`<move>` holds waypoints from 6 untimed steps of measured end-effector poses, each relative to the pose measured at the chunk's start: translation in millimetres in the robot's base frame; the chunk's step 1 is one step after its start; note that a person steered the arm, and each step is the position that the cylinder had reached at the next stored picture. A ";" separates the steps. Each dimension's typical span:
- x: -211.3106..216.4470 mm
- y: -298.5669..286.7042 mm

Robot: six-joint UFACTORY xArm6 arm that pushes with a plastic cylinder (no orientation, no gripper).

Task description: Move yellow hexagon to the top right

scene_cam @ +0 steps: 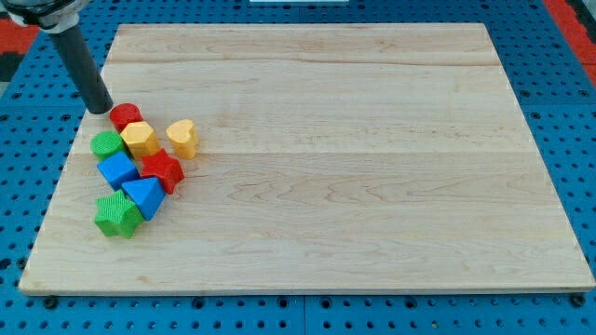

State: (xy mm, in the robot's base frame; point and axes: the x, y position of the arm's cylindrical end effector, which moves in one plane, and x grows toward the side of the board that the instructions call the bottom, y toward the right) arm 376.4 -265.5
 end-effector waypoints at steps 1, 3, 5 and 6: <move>41.3 -4.8; 58.9 27.9; 14.9 100.8; 5.3 137.8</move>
State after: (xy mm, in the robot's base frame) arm 381.7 -127.7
